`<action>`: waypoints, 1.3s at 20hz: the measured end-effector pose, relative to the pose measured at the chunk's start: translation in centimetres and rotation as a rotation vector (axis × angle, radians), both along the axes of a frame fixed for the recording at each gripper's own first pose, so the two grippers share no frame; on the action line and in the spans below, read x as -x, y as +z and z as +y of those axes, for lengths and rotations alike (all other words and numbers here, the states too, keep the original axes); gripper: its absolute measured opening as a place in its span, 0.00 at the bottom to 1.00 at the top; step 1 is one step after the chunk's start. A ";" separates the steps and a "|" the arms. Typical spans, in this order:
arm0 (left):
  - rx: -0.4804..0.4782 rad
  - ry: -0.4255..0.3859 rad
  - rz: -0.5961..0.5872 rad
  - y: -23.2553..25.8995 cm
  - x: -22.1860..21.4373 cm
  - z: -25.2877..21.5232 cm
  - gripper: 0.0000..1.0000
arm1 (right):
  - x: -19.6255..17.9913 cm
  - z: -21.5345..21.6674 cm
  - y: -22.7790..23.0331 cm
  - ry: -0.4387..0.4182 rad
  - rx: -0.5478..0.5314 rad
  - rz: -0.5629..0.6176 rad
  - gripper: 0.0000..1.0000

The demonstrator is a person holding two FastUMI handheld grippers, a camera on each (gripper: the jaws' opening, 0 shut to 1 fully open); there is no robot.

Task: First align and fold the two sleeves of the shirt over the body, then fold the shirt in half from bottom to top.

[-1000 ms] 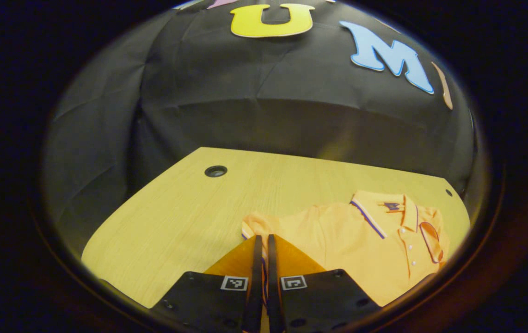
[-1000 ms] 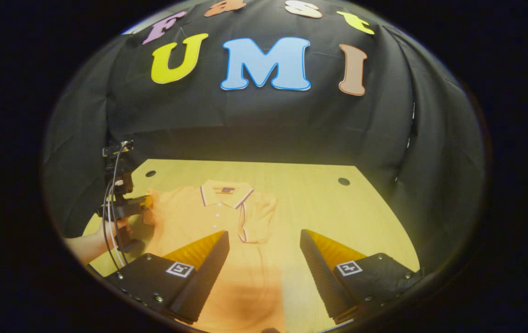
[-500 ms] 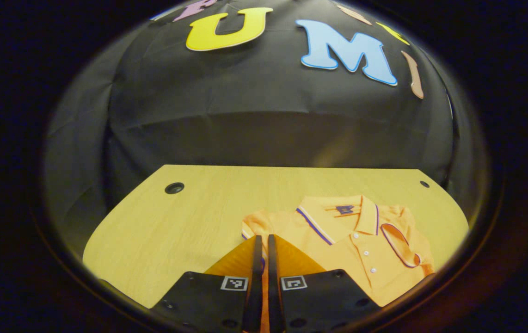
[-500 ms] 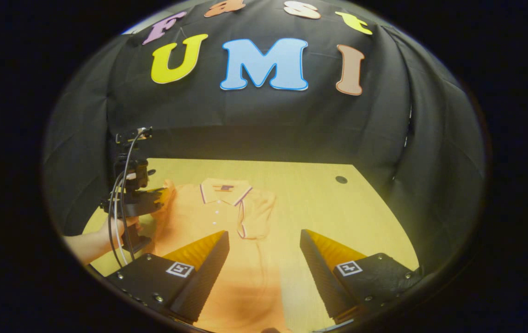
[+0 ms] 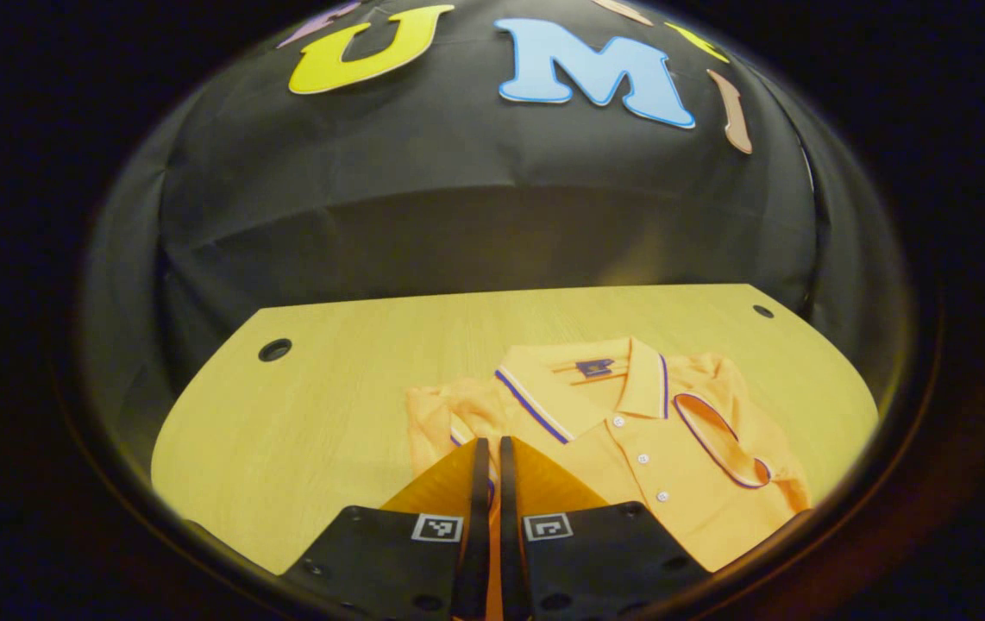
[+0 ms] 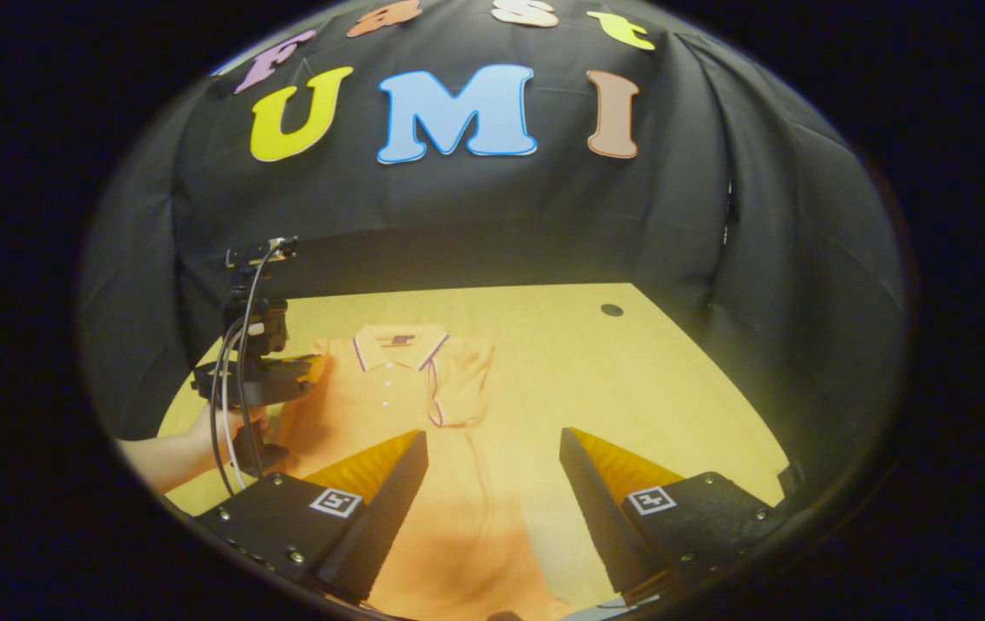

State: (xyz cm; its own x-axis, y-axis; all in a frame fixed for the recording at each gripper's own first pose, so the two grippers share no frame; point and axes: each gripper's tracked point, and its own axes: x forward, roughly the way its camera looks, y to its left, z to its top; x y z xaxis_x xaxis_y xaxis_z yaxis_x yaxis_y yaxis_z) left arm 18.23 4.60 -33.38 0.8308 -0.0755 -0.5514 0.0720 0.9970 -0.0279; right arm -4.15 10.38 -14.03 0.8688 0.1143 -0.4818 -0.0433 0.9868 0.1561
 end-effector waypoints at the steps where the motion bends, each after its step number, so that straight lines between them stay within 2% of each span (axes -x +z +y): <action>1: -0.004 -0.009 0.003 -0.2 0.0 -0.3 0.12 | 0.2 0.2 -0.2 0.000 -0.002 0.008 0.96; 4: -0.022 -0.028 0.017 -0.8 0.1 -0.9 0.12 | 0.6 -0.1 -0.4 0.000 0.016 0.017 0.96; 7: 0.001 -0.050 0.030 -1.1 0.6 -1.9 0.19 | 0.7 -0.1 -0.3 0.010 0.014 0.019 0.96; 8: 0.008 -0.050 0.029 -1.1 0.8 -2.0 0.29 | 0.7 -0.1 -0.3 0.014 0.014 0.018 0.96; 9: 0.020 -0.052 0.030 -1.0 0.9 -2.3 0.25 | 0.5 -0.2 -0.2 0.017 0.016 0.017 0.96; 10: 0.025 -0.053 0.033 -0.8 1.1 -2.3 0.36 | 0.5 -0.2 -0.3 0.019 0.016 0.016 0.96; 16: 0.085 -0.001 0.036 0.9 3.3 -1.7 0.84 | 0.5 -0.1 -0.9 0.086 0.026 0.009 0.96; 18: 0.083 0.010 0.037 1.5 4.8 -1.3 0.95 | 0.8 -0.1 -1.3 0.112 0.033 0.009 0.96; 26: 0.061 -0.003 0.063 3.3 13.3 -1.1 0.95 | 3.0 -0.8 -4.4 0.182 0.032 0.031 0.96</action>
State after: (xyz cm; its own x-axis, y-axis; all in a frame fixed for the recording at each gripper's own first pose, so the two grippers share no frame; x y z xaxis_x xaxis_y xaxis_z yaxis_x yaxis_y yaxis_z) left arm 4.93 3.53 -30.08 0.7943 -0.1128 -0.5970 0.0713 0.9931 -0.0927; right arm -7.19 9.59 -18.40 0.8200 0.2521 -0.5139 -0.2169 0.9677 0.1287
